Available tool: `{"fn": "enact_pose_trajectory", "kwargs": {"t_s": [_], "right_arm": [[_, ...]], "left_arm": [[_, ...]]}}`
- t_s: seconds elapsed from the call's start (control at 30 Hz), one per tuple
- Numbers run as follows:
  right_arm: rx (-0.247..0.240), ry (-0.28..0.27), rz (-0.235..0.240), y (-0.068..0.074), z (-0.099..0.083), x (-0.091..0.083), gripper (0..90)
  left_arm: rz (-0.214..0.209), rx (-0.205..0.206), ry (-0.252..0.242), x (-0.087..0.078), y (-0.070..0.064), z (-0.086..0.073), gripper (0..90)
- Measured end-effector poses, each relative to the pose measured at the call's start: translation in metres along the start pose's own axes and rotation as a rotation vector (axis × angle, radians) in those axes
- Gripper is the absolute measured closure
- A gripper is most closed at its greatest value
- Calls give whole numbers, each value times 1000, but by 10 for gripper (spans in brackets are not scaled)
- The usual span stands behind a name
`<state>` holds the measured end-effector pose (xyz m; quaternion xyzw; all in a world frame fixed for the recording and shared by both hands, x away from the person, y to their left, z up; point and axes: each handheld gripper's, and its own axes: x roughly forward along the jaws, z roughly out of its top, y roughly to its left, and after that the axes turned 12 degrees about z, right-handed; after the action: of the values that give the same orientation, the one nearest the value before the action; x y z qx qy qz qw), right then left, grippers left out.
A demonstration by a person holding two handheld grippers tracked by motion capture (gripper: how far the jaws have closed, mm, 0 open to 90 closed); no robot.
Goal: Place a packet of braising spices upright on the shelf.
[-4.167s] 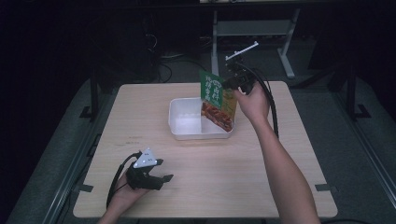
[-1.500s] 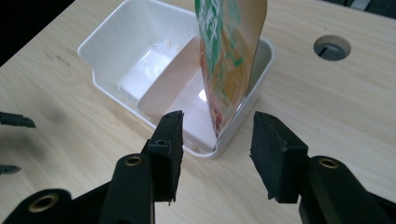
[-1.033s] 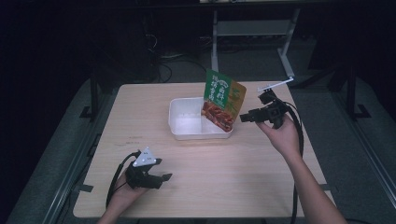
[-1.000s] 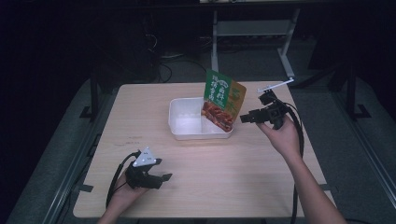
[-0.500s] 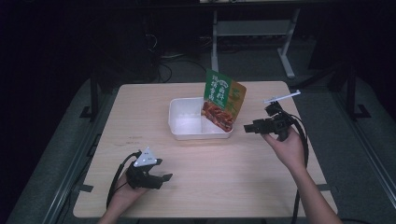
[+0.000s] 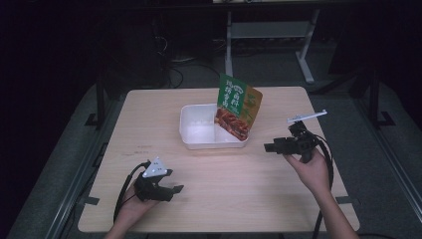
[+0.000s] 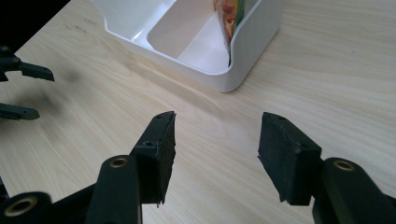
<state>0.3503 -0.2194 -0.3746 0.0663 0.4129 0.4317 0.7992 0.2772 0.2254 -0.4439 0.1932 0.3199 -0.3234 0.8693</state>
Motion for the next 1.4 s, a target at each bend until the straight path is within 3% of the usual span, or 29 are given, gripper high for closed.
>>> {"fn": "enact_pose_trajectory", "kwargs": {"t_s": [0.93, 1.4], "right_arm": [[33, 7, 28, -3, -47, 6, 425], [17, 23, 39, 3, -62, 14, 418]], "left_arm": [[7, -7, 2, -1, 3, -1, 294], [8, -9, 2, -1, 3, -1, 293]]}}
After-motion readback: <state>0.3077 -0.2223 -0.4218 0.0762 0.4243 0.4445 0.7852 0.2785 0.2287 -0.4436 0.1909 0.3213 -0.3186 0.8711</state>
